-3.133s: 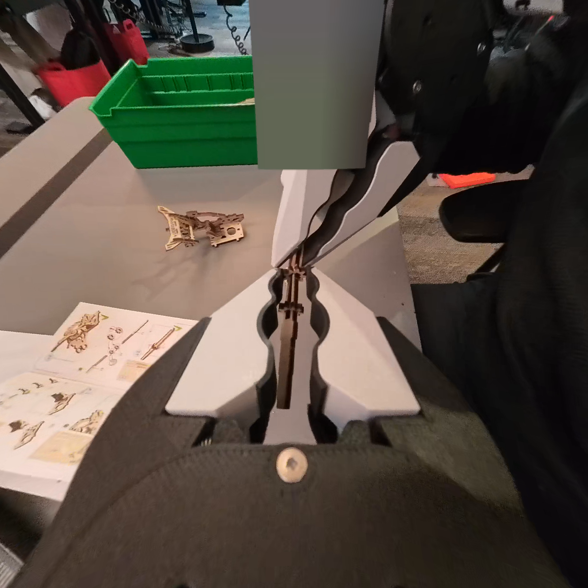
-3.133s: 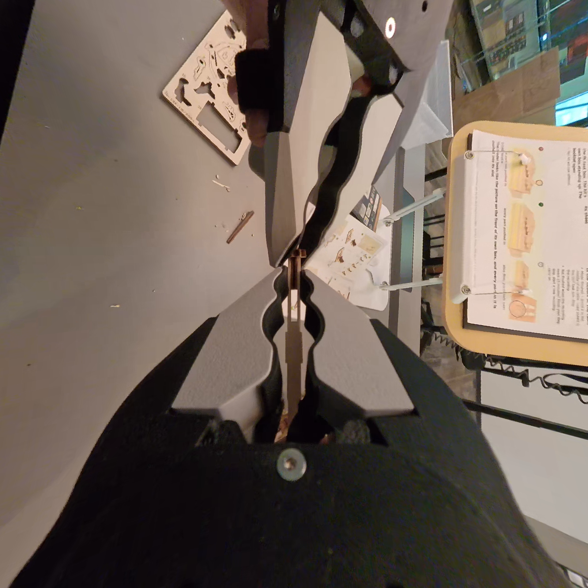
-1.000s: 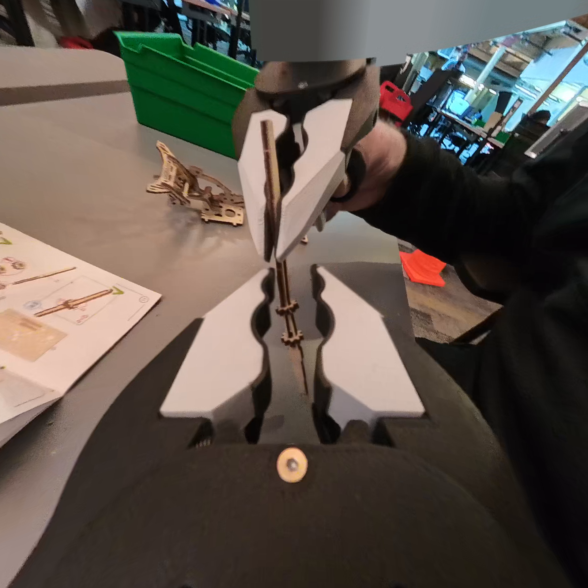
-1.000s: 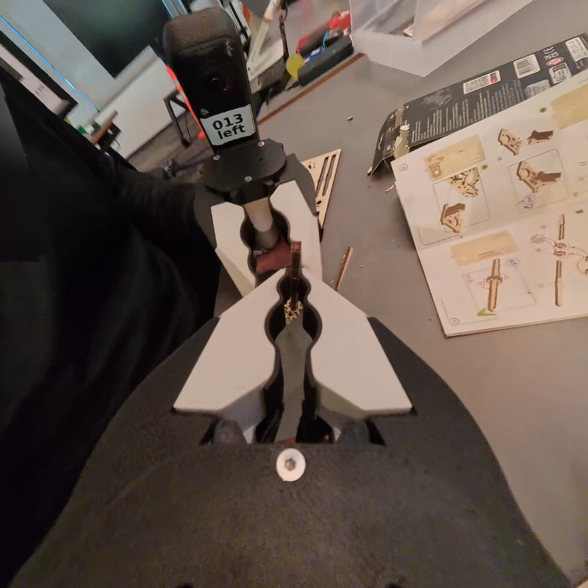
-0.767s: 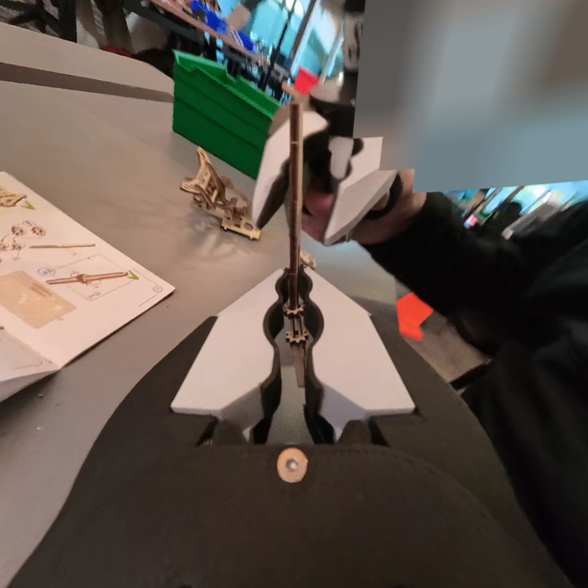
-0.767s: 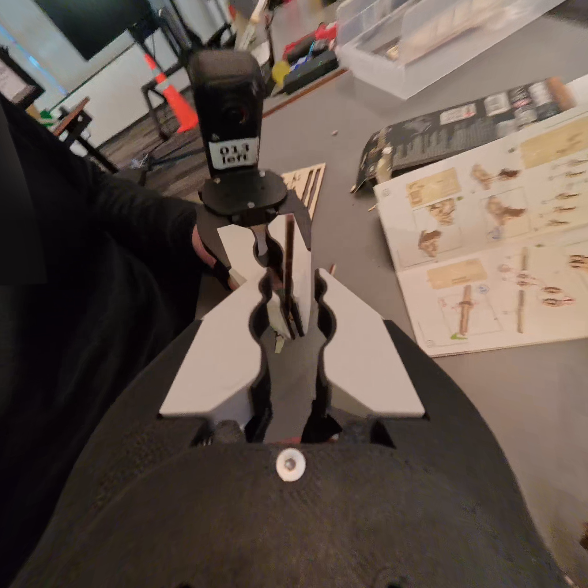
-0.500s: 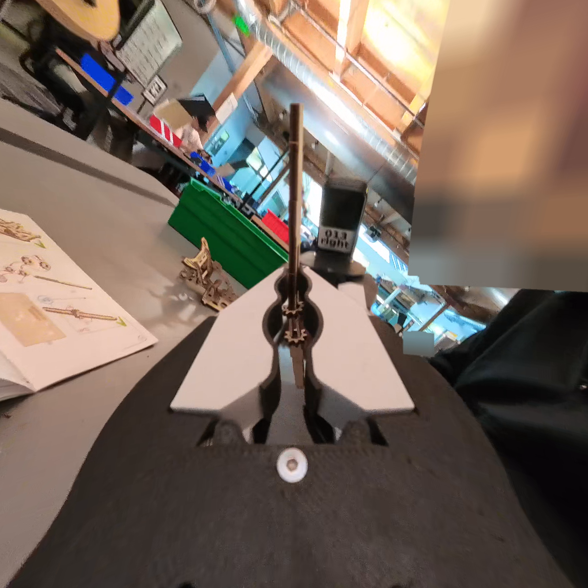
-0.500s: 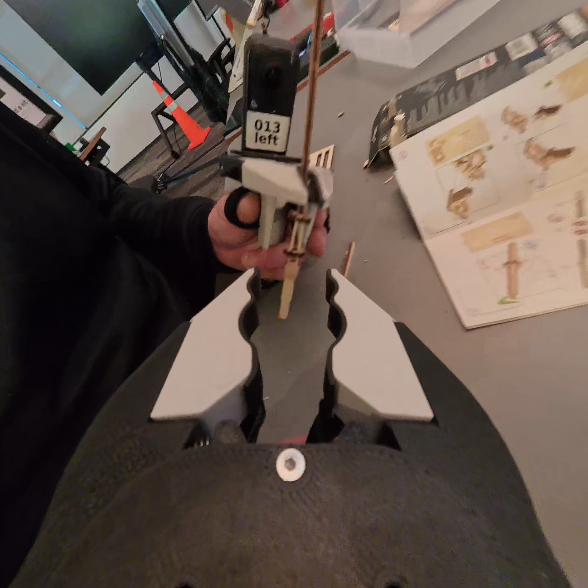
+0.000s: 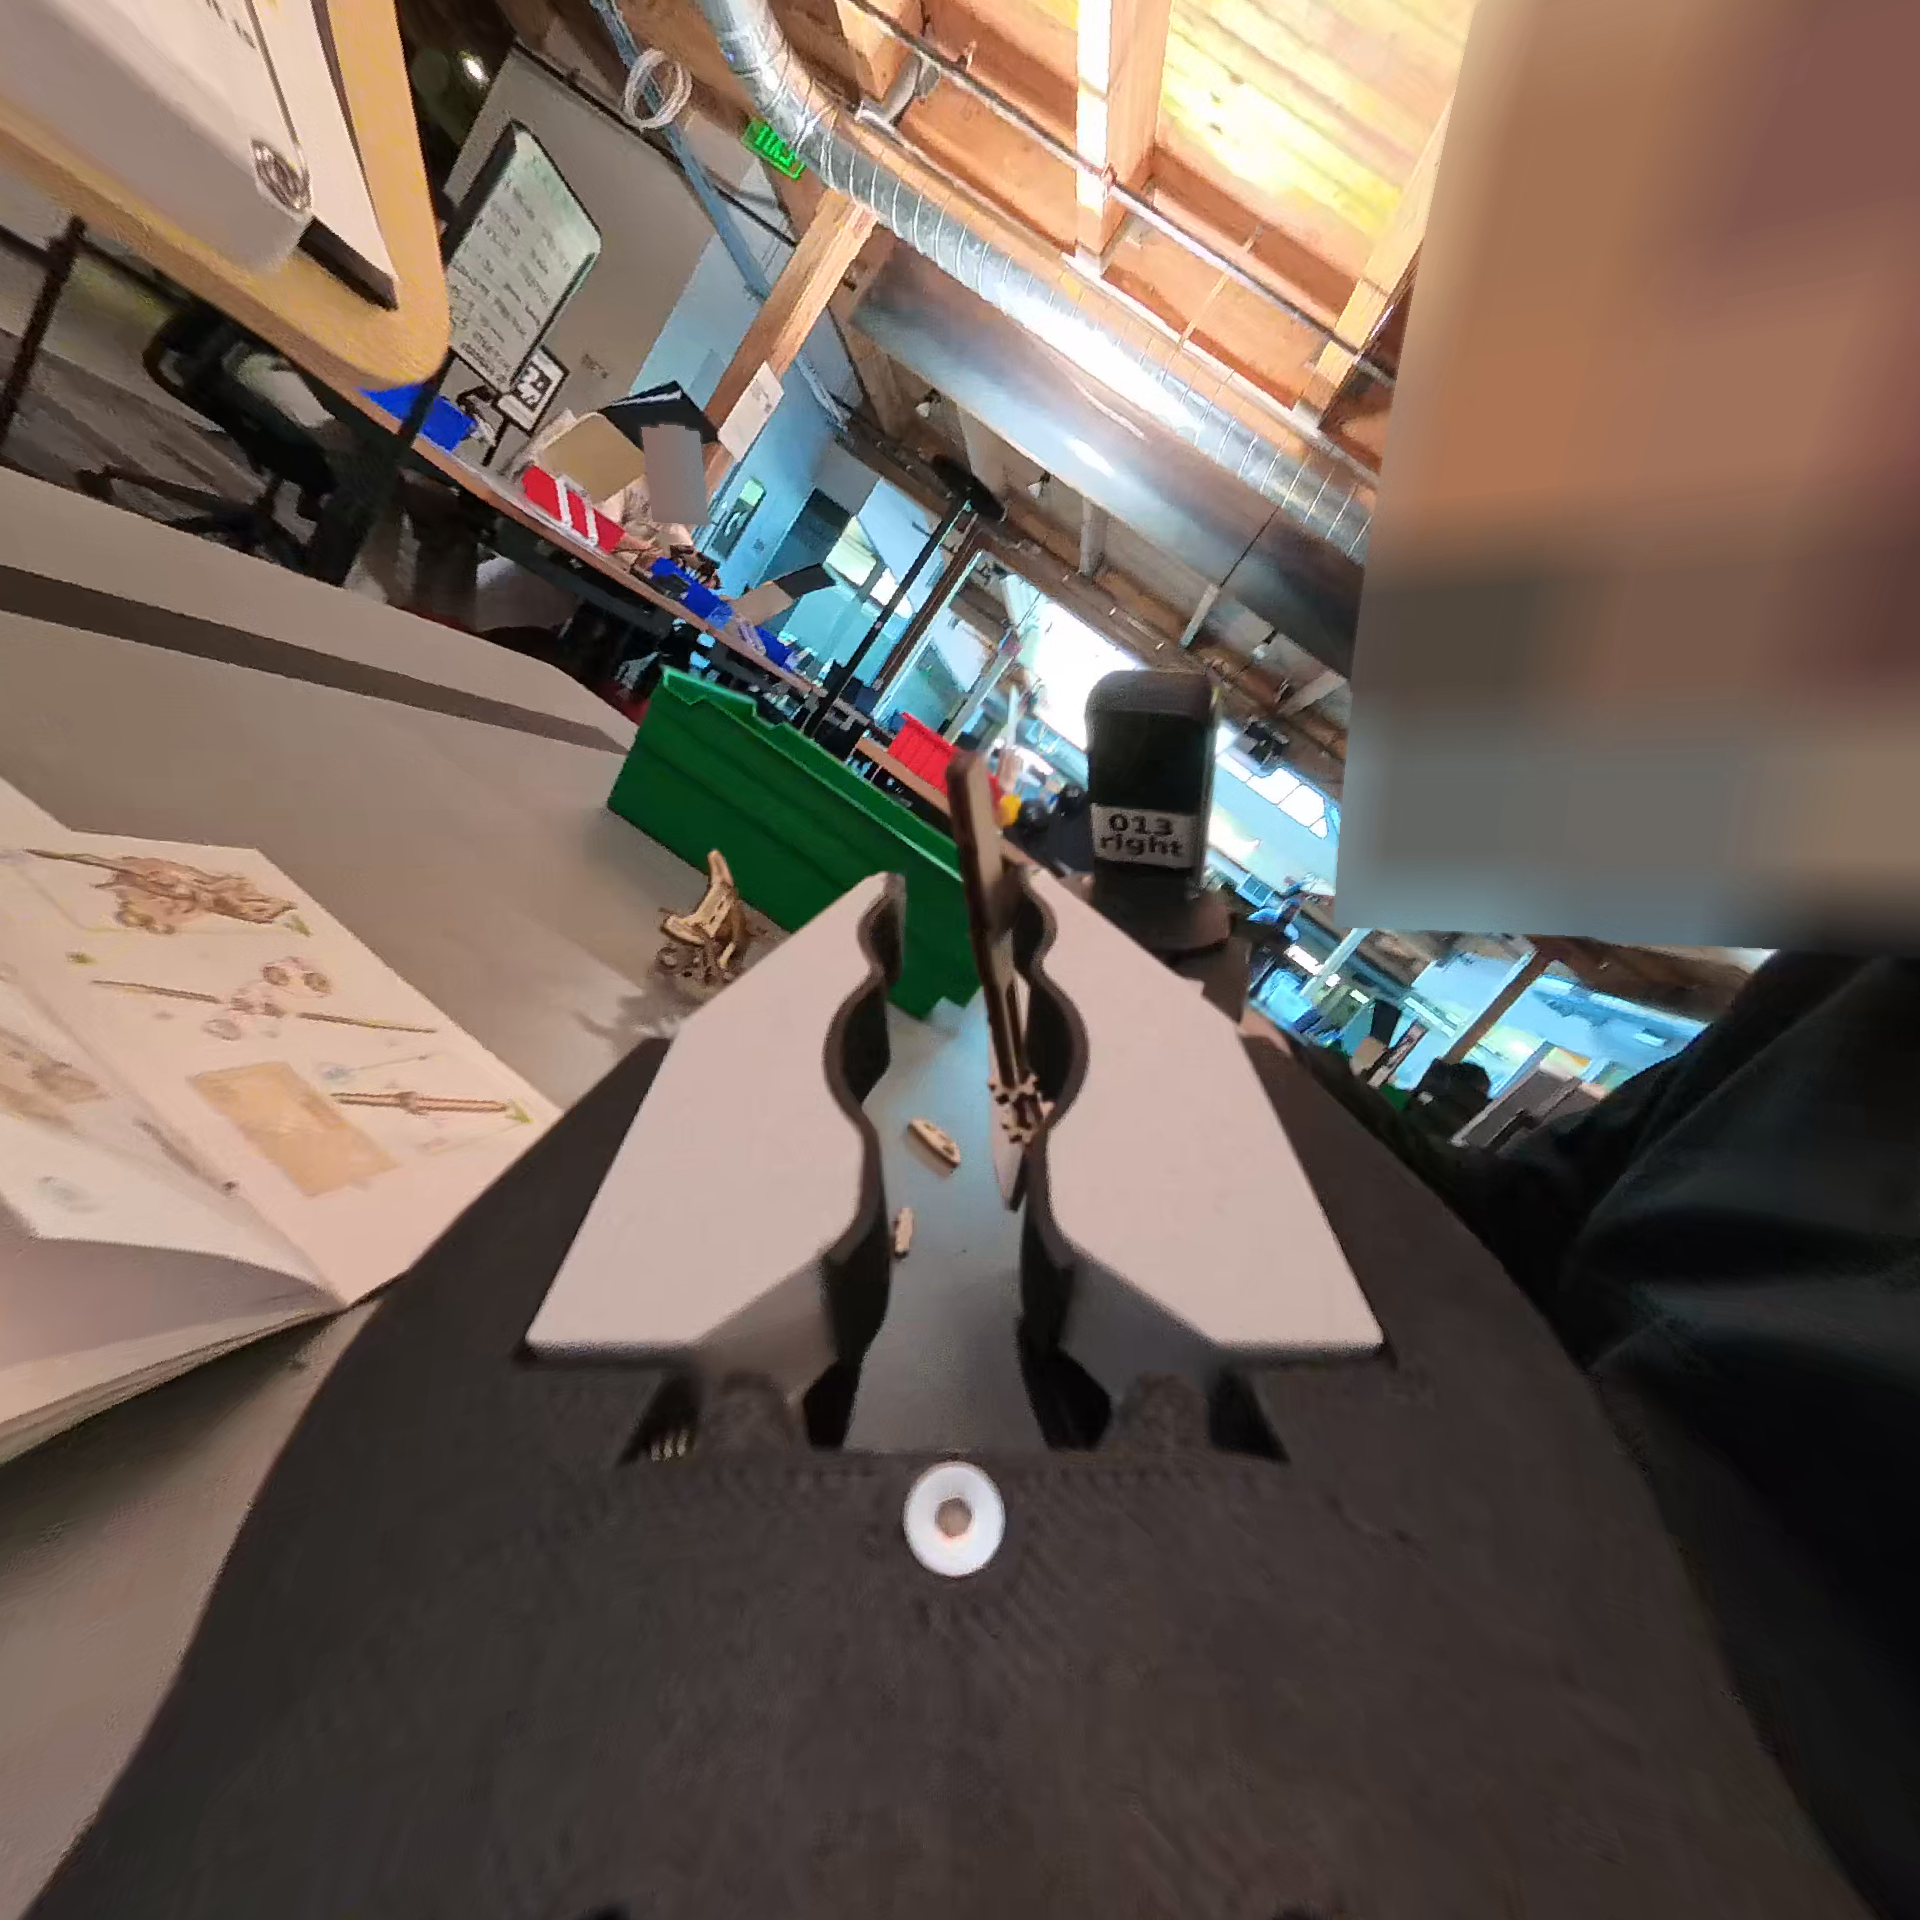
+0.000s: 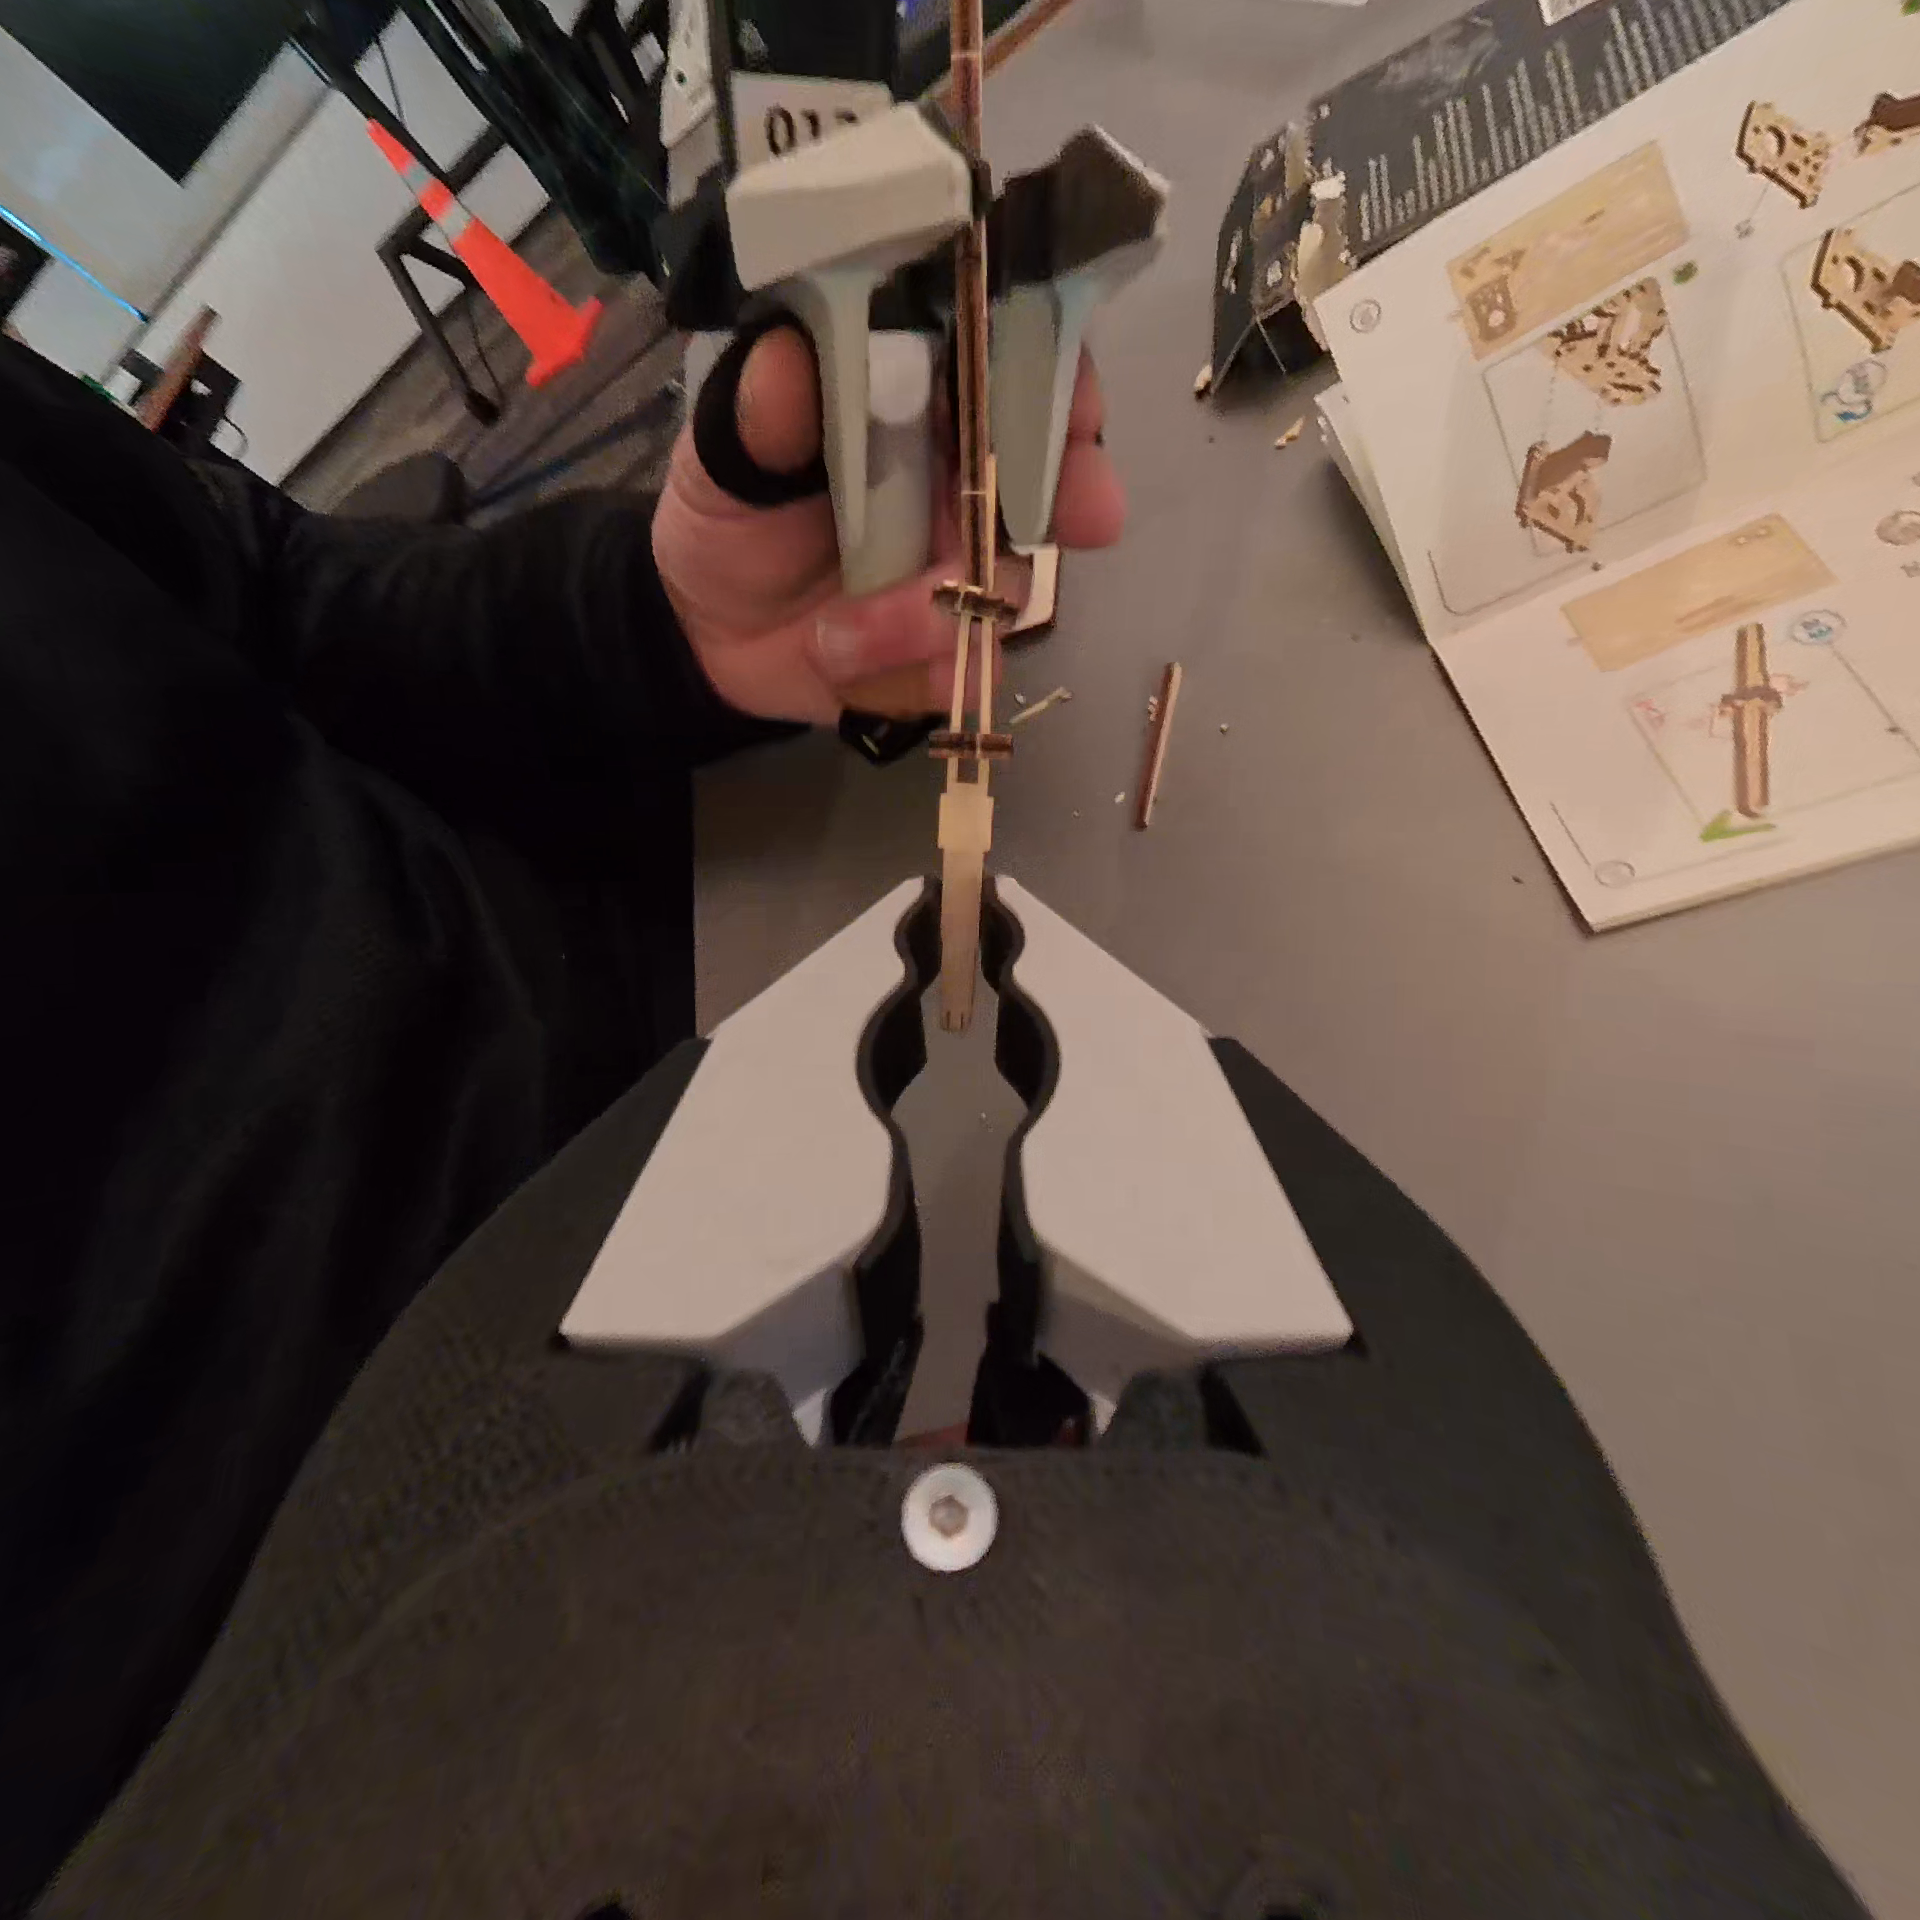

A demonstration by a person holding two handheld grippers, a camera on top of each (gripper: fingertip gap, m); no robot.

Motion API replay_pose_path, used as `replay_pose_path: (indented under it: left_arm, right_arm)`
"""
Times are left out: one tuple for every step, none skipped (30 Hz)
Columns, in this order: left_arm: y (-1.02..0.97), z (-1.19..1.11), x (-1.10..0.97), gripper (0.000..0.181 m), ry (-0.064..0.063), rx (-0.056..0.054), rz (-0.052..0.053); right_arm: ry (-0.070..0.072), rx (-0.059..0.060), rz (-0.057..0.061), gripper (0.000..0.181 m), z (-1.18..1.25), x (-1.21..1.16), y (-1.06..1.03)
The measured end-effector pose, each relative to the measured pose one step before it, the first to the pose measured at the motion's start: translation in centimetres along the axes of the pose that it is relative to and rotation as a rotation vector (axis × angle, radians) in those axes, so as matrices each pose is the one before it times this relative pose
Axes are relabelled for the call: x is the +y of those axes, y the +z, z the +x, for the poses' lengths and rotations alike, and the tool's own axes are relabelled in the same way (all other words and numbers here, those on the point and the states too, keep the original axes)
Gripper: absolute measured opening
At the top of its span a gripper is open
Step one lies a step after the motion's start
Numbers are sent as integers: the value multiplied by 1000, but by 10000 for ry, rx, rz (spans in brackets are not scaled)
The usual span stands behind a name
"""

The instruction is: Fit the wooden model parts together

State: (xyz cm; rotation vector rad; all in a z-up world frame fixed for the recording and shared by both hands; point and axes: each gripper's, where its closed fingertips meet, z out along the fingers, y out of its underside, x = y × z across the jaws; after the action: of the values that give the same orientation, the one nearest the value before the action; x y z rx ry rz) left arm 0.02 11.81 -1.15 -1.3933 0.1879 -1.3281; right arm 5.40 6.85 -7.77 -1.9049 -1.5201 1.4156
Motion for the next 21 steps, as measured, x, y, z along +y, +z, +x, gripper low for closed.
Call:
replay_pose_path:
  left_arm:
    - [-291, -95, 28, 16, 116, -111, -160]
    - [-325, -120, -28, 15, 27, -118, -53]
    - [-325, -117, -62, 11, -33, -95, 17]
    - [-283, -205, 120, 7, -10, -149, -85]
    - [-194, -125, 275, 7, 95, -119, -165]
    - [-121, 3, 162, 7, 33, -51, -54]
    - [-70, 130, 76, 6, -109, 58, 32]
    - [-26, 79, 126, 6, -123, 46, 19]
    - [-20, 48, 66, 5, -112, 18, 66]
    - [-43, 35, -5, 5, -164, 52, 108]
    - [-28, 101, 33, 4, -204, 121, 80]
    - [-13, 23, 140, 4, -149, 67, 10]
    - [0, -137, 68, 4, -69, -82, 63]
    - [-11, -109, -37, 4, -179, -40, 143]
    - [17, 48, -58, 4, -351, 119, 148]
    - [59, -140, 116, 4, -276, -20, 51]
    - [54, -207, 189, 4, -111, -100, 17]
    - [-3, 46, -39, 3, -163, 84, 157]
    - [53, 80, 119, 3, -193, 111, 26]
    - [63, -160, 112, 3, -91, -87, -4]
    - [79, -25, 8, 3, -98, -34, 23]
  right_arm:
    - [-37, 156, -159, 4, 150, 228, -224]
    - [-77, 184, -194, 5, 203, 293, -217]
    - [-111, 202, -186, 5, 214, 270, -219]
    - [-86, 206, -157, 5, 224, 242, -217]
    - [-97, 197, -155, 5, 222, 233, -172]
    - [-155, 145, -113, 5, 115, 174, -104]
    - [-121, 80, -68, 5, 18, 92, -63]
    - [-82, 77, -51, 4, 29, 77, 9]
    - [-101, 83, -67, 4, 60, 118, 52]
    - [-85, 42, -44, 5, 11, 112, 38]
    - [-8, -20, 40, 5, -17, -14, -42]
    - [-10, -47, 61, 5, -56, -29, -94]
    - [-50, 15, 5, 5, 9, 35, -104]
    - [-4, 52, 19, 5, 85, 19, -132]
    - [51, -40, 120, 5, -7, -107, -126]
    - [71, -123, 164, 5, -125, -130, -90]
    - [72, -100, 182, 5, -100, -155, -65]
    - [52, -72, 218, 7, -110, -219, -61]
    - [-14, -46, 128, 6, -142, -109, -43]
    - [-76, 41, -24, 5, -58, 116, 23]
    - [-77, 33, -72, 5, -75, 177, 57]
